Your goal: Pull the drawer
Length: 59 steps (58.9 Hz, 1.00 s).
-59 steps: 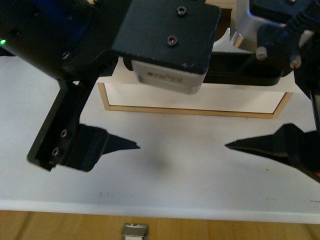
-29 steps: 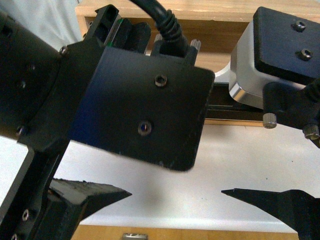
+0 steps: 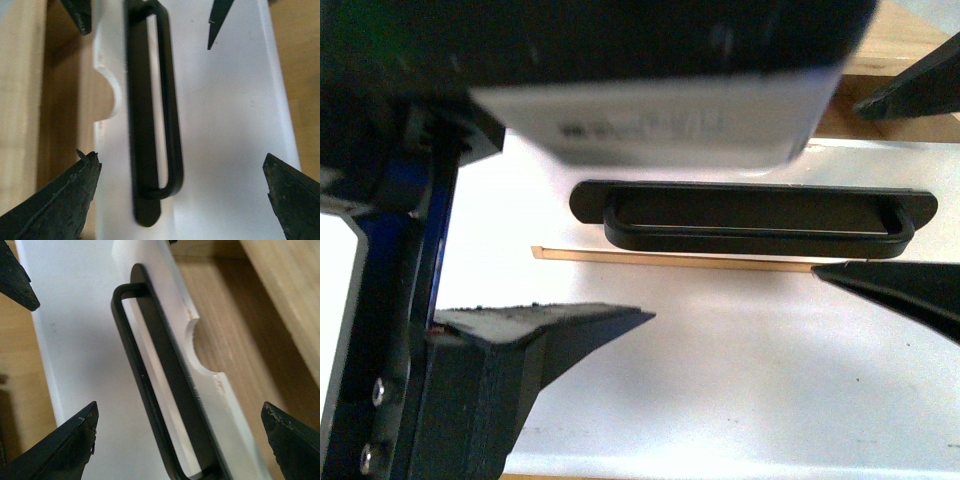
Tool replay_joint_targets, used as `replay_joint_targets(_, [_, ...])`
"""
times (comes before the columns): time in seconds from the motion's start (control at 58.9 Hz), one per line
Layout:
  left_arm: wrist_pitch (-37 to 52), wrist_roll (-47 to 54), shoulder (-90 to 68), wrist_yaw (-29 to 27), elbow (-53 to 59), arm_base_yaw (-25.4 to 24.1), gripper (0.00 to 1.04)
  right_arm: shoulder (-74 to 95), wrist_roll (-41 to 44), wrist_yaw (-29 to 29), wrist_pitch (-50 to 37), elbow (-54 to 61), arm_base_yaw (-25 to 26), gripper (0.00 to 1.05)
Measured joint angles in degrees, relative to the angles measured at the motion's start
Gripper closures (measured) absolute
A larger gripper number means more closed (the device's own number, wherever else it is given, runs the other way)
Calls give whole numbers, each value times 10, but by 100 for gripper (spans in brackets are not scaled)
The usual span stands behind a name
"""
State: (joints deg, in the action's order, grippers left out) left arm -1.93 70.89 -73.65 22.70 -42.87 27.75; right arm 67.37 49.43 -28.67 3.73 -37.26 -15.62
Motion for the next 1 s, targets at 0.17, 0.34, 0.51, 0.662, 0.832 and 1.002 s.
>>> replay_joint_targets(0.17, [77, -52, 30, -7, 18, -25, 6, -50, -31, 10, -47, 26, 23, 9])
replay_joint_targets(0.34, [174, -145, 79, -30, 62, -67, 6, -123, -95, 43, -140, 78, 58, 9])
replay_joint_targets(0.51, [228, -279, 162, -50, 127, -124, 6, -205, -156, 87, -184, 141, 82, 9])
replay_joint_targets(0.662, [283, -410, 234, -164, 203, -184, 6, -278, -212, 148, -199, 197, 105, 9])
replay_joint_targets(0.832, [200, -555, 372, -205, 266, -274, 6, -405, -307, 206, -156, 248, 145, 9])
replay_joint_targets(1.002, [100, -671, 475, -196, 288, -324, 6, -498, -395, 215, -69, 267, 167, 9])
